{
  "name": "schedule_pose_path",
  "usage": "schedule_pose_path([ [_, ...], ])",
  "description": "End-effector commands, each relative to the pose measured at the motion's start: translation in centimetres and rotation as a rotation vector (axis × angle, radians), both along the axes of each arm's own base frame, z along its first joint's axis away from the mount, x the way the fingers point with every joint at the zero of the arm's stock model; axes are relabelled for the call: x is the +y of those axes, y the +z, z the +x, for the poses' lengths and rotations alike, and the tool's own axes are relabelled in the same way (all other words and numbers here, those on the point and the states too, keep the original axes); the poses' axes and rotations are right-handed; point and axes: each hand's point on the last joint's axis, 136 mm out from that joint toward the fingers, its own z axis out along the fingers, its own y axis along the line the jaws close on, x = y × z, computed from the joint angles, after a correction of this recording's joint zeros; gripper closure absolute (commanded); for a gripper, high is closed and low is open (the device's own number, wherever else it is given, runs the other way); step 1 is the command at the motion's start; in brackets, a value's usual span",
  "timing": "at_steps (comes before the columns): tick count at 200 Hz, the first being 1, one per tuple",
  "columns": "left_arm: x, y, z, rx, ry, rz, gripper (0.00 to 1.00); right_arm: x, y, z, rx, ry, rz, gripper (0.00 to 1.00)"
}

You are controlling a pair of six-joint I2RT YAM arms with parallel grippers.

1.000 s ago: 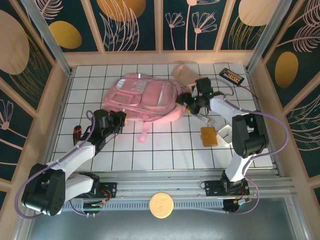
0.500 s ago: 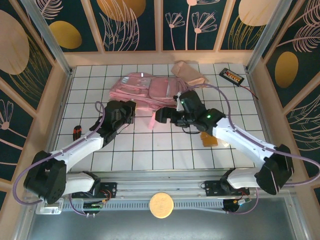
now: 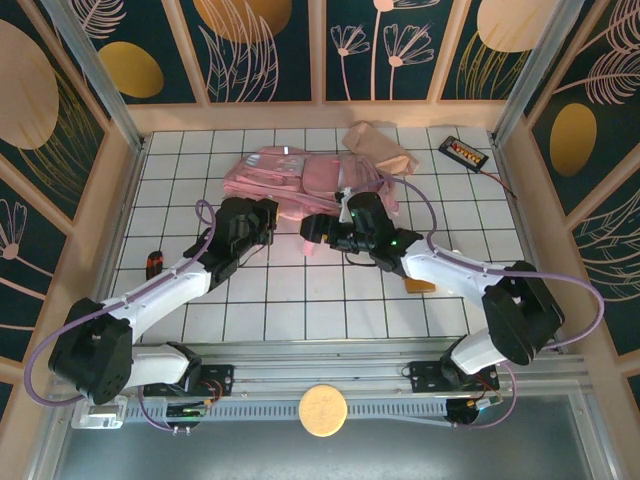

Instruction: Pack the student bag

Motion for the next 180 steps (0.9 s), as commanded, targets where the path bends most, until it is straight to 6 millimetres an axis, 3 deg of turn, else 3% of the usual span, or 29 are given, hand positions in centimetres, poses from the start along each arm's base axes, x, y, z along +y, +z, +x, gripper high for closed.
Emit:
schedule_pose_path([
  [1, -1.8, 7.2, 0.1, -0.17, -0.048, -0.154, 1.0, 1.0, 1.9, 1.2, -0.06, -0.004, 0.066, 0.25],
  [97, -2.0, 7.3, -0.4, -0.155, -0.053, -0.176, 1.0, 1.5, 0.9, 3.1, -0.14, 0.008, 0.051, 0.35],
  [180, -2.1, 7.4, -0.1, -0.149, -0.051, -0.171, 1.0, 0.7, 0.5, 4.2, -0.132, -0.004, 0.038, 0.78],
])
